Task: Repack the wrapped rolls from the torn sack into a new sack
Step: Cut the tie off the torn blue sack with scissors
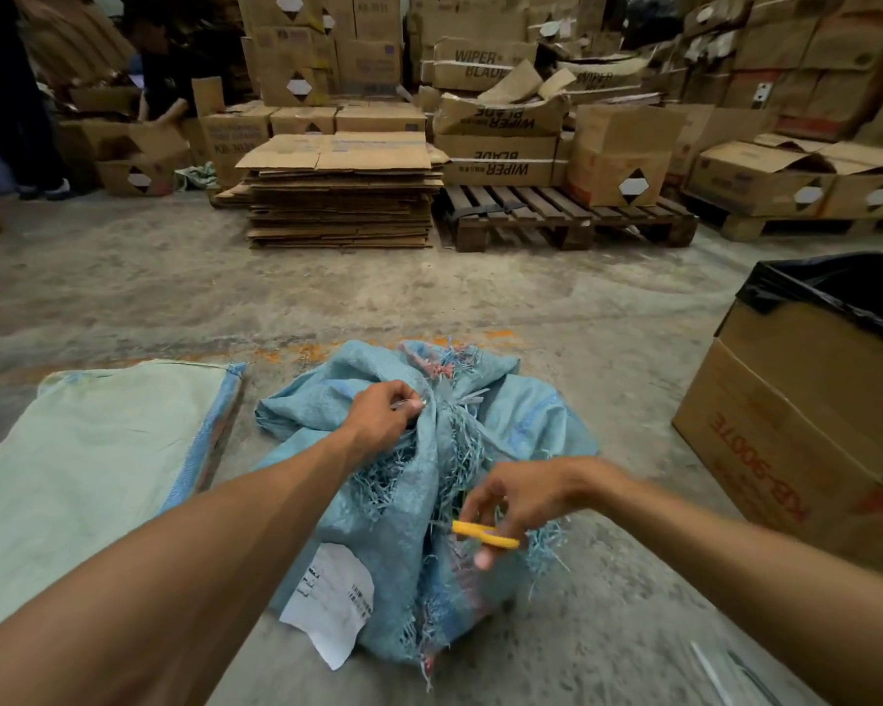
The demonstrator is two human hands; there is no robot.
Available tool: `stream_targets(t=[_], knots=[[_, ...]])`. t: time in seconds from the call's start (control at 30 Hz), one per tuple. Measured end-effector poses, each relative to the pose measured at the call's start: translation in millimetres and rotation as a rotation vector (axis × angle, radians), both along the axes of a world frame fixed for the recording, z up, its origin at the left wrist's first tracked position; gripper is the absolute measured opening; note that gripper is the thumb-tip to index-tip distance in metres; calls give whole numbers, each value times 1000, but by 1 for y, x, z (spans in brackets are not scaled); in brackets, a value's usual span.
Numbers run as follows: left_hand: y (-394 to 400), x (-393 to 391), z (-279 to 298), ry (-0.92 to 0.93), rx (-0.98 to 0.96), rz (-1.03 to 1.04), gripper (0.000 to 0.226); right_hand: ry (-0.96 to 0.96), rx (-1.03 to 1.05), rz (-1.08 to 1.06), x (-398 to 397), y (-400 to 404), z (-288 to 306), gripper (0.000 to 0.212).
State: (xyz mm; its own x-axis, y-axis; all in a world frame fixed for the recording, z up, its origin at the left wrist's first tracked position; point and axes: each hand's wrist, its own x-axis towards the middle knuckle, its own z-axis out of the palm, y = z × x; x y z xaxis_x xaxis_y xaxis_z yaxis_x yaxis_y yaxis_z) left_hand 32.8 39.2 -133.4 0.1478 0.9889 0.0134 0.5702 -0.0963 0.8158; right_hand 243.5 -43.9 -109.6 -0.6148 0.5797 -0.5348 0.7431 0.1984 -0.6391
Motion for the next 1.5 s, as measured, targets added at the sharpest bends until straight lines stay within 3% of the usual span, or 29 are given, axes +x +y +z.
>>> stream_targets(t=[0.1,0.27,0.43,0.53,0.67,0.8,0.9,1.0,1.07,1.13,1.27,1.33,1.43,1.5], knots=[[-5,-3,0,88,-1,-52,13,-132,271,135,-13,-22,-23,39],[-15,-7,-1,191,13,-98,9,-211,328,288,-32,-64,-60,43],[-21,-8,3,200,8,-131,10,-338,532,344,-45,-96,-109,33],[-23,-9,3,200,4,-138,11,-474,647,414,-49,-108,-131,42],[-25,-9,3,174,-11,-152,12,-538,665,418,-50,-115,-143,37],[-26,-10,5,158,-11,-166,13,-426,616,389,-52,-103,-133,29],[-26,-10,6,135,-1,-148,13,-125,771,220,-47,-82,-108,21],[-24,-9,7,104,49,-32,12,232,1029,-234,-47,-52,-71,23],[-18,-9,9,93,103,73,12,239,1186,-511,-47,-26,-49,13],[-11,-10,11,73,132,173,14,129,1128,-634,-48,-1,-36,17],[-5,-7,10,-4,125,288,16,9,935,-732,-51,31,-26,60],[-3,-3,8,-46,130,309,16,27,831,-764,-50,43,-26,53],[1,0,7,-52,143,323,15,257,650,-834,-47,51,-20,49],[4,0,5,-52,143,302,13,307,683,-861,-44,56,-17,31]])
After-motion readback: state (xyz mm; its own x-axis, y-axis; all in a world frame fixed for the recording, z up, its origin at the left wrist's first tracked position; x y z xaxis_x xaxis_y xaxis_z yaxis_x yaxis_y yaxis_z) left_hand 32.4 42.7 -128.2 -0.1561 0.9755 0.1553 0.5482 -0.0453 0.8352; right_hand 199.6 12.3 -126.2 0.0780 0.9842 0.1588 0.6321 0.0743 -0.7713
